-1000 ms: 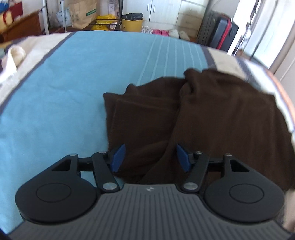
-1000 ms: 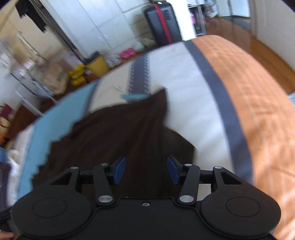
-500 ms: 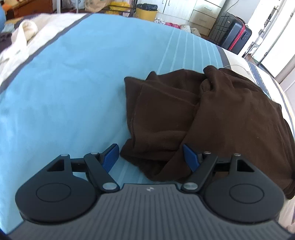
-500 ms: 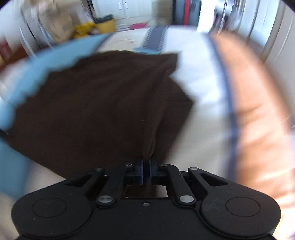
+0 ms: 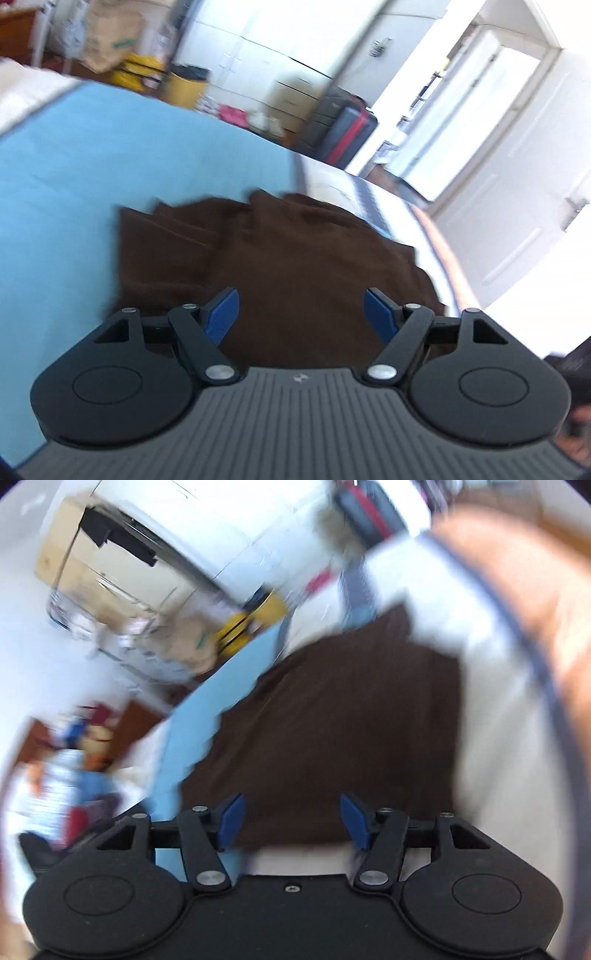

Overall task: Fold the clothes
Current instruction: 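Open the right gripper and move it over the hoodie, then grasp the bunched brown hoodie fabric with the right gripper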

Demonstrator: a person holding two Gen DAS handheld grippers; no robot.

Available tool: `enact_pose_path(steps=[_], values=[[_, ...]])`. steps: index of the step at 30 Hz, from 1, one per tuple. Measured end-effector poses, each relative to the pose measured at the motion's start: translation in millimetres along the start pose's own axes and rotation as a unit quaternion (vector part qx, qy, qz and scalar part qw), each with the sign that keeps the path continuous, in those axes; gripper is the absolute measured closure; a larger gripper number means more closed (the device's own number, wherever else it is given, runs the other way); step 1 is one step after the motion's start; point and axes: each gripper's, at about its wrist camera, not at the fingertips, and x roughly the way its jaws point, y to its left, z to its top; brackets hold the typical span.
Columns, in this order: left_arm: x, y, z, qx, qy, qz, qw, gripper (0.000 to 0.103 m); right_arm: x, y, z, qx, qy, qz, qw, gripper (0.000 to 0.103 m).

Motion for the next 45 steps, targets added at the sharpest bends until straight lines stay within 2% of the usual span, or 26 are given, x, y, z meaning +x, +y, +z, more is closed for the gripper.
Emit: enact_pose_path(steps=[2, 4, 6, 10, 14, 17, 20, 23, 24, 25, 26, 29, 32, 36, 41, 43, 45], values=[[18, -12, -4, 0.001, 0.02, -0.006, 0.9998, 0.03, 15, -9, -18, 0.034, 0.017, 0.001, 0.999, 0.04], [36, -24, -10, 0.013, 0.051, 0.011, 0.9985, 0.029, 26, -13, -27, 0.042, 0.024, -0.03, 0.998, 0.04], [53, -30, -16, 0.025, 0.084, 0.048, 0.995, 0.029, 33, -16, -32, 0.051, 0.034, -0.061, 0.996, 0.04], [73, -27, -25, 0.044, 0.101, 0.099, 0.9889, 0.028, 32, -35, -27, 0.112, 0.042, -0.081, 0.989, 0.04], [71, -24, -22, 0.048, 0.087, 0.108, 0.9892, 0.028, 25, -55, -27, 0.17, -0.025, -0.084, 0.982, 0.039], [59, -26, -18, 0.053, 0.03, 0.126, 0.9901, 0.03, 24, -70, -23, 0.222, -0.103, -0.09, 0.965, 0.039], [57, -23, -11, 0.056, 0.012, 0.109, 0.9924, 0.028, 35, -84, -16, 0.278, -0.149, -0.071, 0.946, 0.039], [55, -19, -4, 0.057, -0.004, 0.092, 0.9941, 0.028, 50, -74, -10, 0.241, -0.193, -0.084, 0.948, 0.039], [60, -12, -4, 0.035, 0.008, 0.088, 0.9954, 0.028, 54, -68, -8, 0.216, -0.196, -0.097, 0.952, 0.042], [64, -7, -5, 0.018, 0.016, 0.089, 0.9957, 0.028, 57, -63, -5, 0.19, -0.198, -0.11, 0.955, 0.048], [68, -1, -5, 0.002, 0.025, 0.09, 0.9957, 0.029, 58, -59, -3, 0.161, -0.194, -0.128, 0.959, 0.07], [74, 5, -2, -0.02, 0.031, 0.095, 0.9948, 0.029, 51, -55, -4, 0.115, -0.194, -0.141, 0.964, 0.073], [68, 20, 6, -0.033, 0.052, 0.083, 0.9947, 0.029, 36, -55, -11, 0.086, -0.202, -0.158, 0.963, 0.074], [60, 41, 16, -0.051, 0.08, 0.066, 0.9933, 0.03, 31, -48, -9, 0.075, -0.211, -0.145, 0.964, 0.074], [49, 67, 28, -0.074, 0.113, 0.046, 0.9897, 0.031, 43, 4, 12, -0.048, -0.209, -0.141, 0.966, 0.074], [35, 81, 27, -0.101, 0.098, 0.032, 0.9895, 0.031, 53, 38, 20, -0.129, -0.203, -0.138, 0.961, 0.074], [24, 88, 32, -0.111, 0.078, 0.025, 0.9903, 0.031, 66, 74, 24, -0.198, -0.193, -0.114, 0.954, 0.075]])
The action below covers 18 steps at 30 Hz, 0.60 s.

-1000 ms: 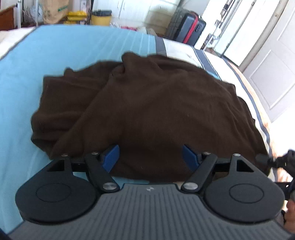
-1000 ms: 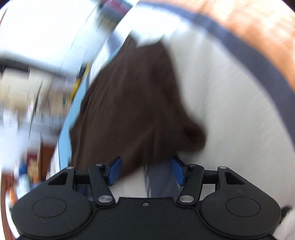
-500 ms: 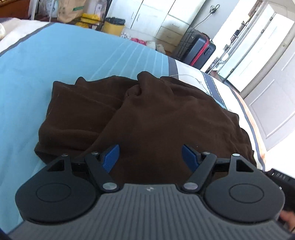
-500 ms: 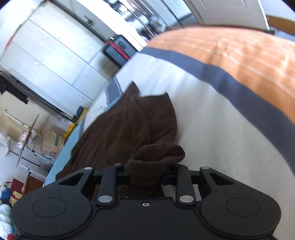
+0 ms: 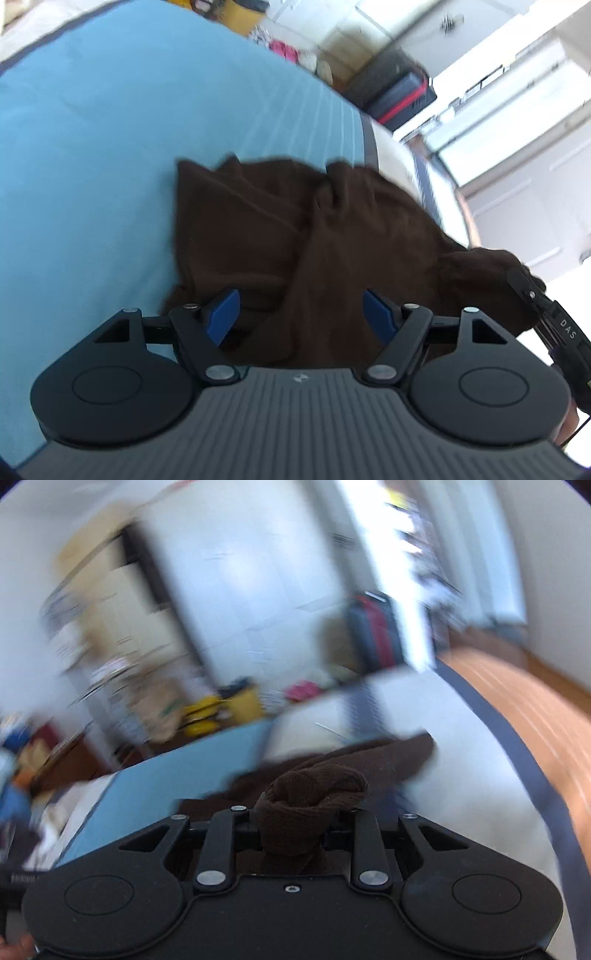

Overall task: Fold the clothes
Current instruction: 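Grasp the bunched brown hoodie fabric with the right gripper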

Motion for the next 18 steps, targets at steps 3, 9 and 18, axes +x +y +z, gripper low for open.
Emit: enact_pose_path(steps=[3, 9, 18], values=[[-16, 11, 7, -0.016, -0.029, -0.015, 0.9994, 0.031, 19, 56, 13, -0.079, 0.006, 0.069, 0.995, 0.075], [-14, 31, 16, -0.053, -0.043, -0.042, 0.9968, 0.031, 67, 160, -19, -0.201, 0.099, 0.214, 0.951, 0.076], [-1, 43, 20, -0.076, -0.043, -0.073, 0.9935, 0.031, 80, 167, -57, -0.179, 0.135, 0.2, 0.954, 0.076]])
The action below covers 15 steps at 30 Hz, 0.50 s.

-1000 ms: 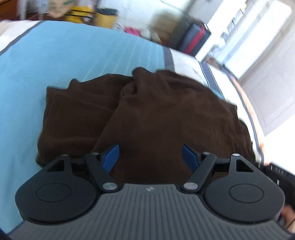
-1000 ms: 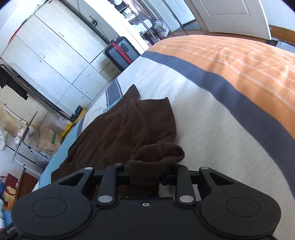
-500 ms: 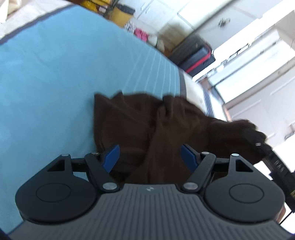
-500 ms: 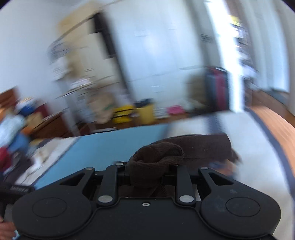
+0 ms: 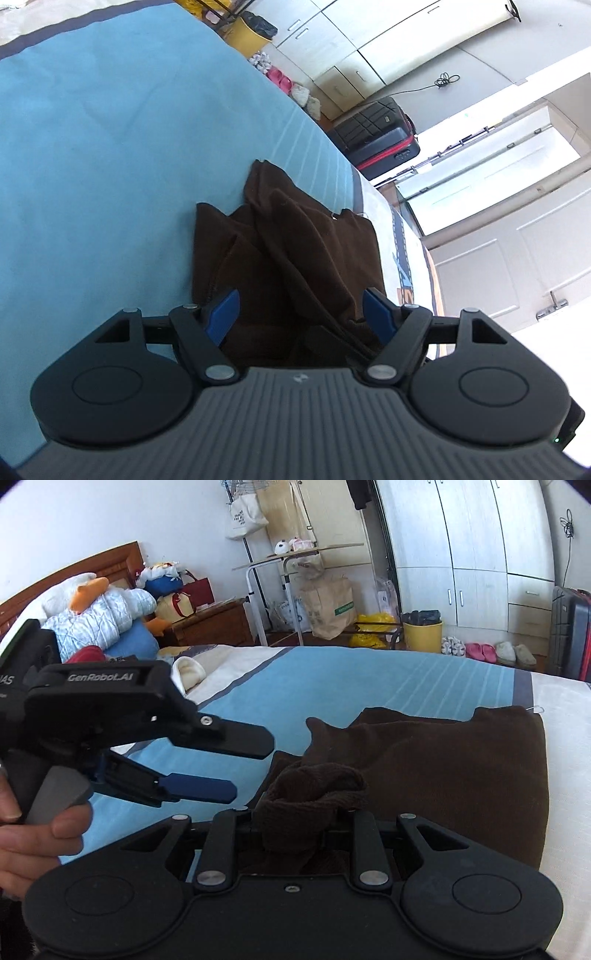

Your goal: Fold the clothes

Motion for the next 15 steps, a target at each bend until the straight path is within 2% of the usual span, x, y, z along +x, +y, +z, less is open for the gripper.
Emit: enact_pose_path(steps=[5, 7, 9, 13, 15], values=[[-5, 3, 0, -0.014, -0.007, -0.025, 0.9996, 0.029, 3, 1, 0, -0.003, -0.006, 0.006, 1.0, 0.075], [-6, 4, 1, -0.017, -0.013, -0.026, 0.9994, 0.029, 13, 7, 2, -0.016, 0.003, -0.005, 1.0, 0.075], [-3, 4, 0, -0.007, -0.01, -0.011, 0.9999, 0.029, 23, 12, 1, -0.026, 0.023, -0.006, 0.999, 0.066], [4, 1, -4, 0.012, 0.009, 0.022, 0.9997, 0.029, 2, 7, 0, -0.022, 0.031, 0.02, 0.999, 0.06], [5, -5, -7, 0.031, 0.01, 0.035, 0.9989, 0.029, -9, 4, 0, -0.02, 0.035, 0.033, 0.999, 0.05]])
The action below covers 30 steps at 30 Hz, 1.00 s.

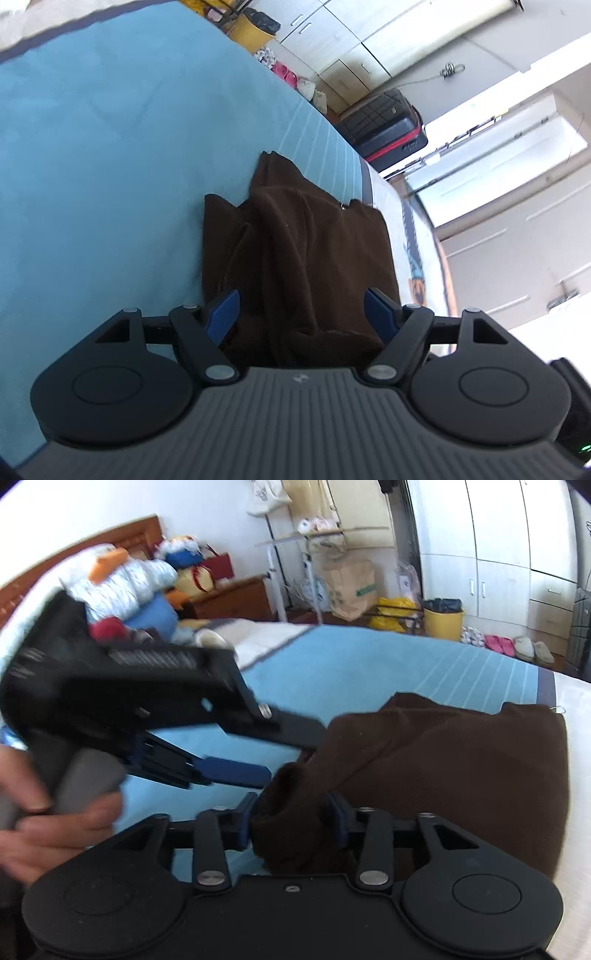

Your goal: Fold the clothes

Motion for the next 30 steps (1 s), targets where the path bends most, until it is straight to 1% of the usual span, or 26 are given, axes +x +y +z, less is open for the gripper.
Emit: enact_pose_path(steps=[3, 4, 6, 8, 10, 12, 13, 14, 15, 17, 20, 21, 22, 23, 24, 26, 27, 28, 30], values=[[-5, -17, -6, 0.043, -0.014, 0.042, 0.9981, 0.029, -28, -9, -8, 0.0, -0.002, 0.016, 1.0, 0.047], [-7, -22, -8, 0.056, -0.02, 0.054, 0.9968, 0.029, -39, -14, -13, -0.006, -0.006, 0.001, 1.0, 0.046], [-11, -33, -13, 0.083, -0.032, 0.078, 0.993, 0.029, -62, -24, -28, -0.017, -0.018, -0.056, 0.998, 0.043], [-9, -34, -15, 0.089, -0.03, 0.103, 0.9902, 0.029, -77, -37, -41, -0.013, -0.014, -0.086, 0.996, 0.042], [-7, -34, -17, 0.095, -0.027, 0.129, 0.9868, 0.028, -86, -54, -50, 0.006, -0.004, -0.113, 0.994, 0.042], [-5, -35, -20, 0.1, -0.025, 0.154, 0.9826, 0.028, -90, -71, -51, 0.049, -0.009, -0.134, 0.99, 0.042], [-4, -35, -21, 0.103, -0.024, 0.167, 0.9803, 0.026, -91, -80, -50, 0.079, -0.015, -0.133, 0.988, 0.041], [-3, -35, -22, 0.106, -0.022, 0.18, 0.9778, 0.024, -91, -89, -50, 0.109, -0.021, -0.123, 0.986, 0.041], [-2, -36, -23, 0.109, -0.021, 0.192, 0.9751, 0.02, -89, -96, -50, 0.136, -0.022, -0.112, 0.984, 0.042], [1, -36, -25, 0.115, -0.019, 0.217, 0.9692, 0.02, -88, -108, -54, 0.181, -0.025, -0.097, 0.978, 0.041], [4, -37, -29, 0.124, -0.015, 0.254, 0.9592, 0.02, -87, -116, -63, 0.21, -0.023, -0.088, 0.974, 0.041], [2, -40, -33, 0.137, -0.017, 0.255, 0.9571, 0.02, -86, -117, -65, 0.216, -0.02, -0.088, 0.972, 0.041], [1, -43, -36, 0.149, -0.017, 0.255, 0.9553, 0.02, -83, -117, -67, 0.224, -0.016, -0.086, 0.971, 0.041], [2, -40, -37, 0.143, -0.006, 0.241, 0.9599, 0.02, -82, -120, -71, 0.235, -0.012, -0.082, 0.969, 0.041], [2, -34, -35, 0.122, 0.008, 0.217, 0.9683, 0.02, -82, -123, -74, 0.245, -0.008, -0.077, 0.966, 0.041], [5, -17, -28, 0.063, 0.03, 0.17, 0.9829, 0.02, -82, -129, -81, 0.265, 0.0, -0.067, 0.962, 0.041], [8, -7, -26, 0.025, 0.047, 0.137, 0.9892, 0.02, -81, -133, -85, 0.285, -0.003, -0.051, 0.957, 0.041], [11, 5, -26, -0.017, 0.063, 0.091, 0.9937, 0.02, -80, -136, -89, 0.304, -0.006, -0.035, 0.952, 0.041], [14, 21, -26, -0.078, 0.067, 0.036, 0.994, 0.019, -71, -143, -98, 0.353, -0.003, 0.015, 0.935, 0.04]])
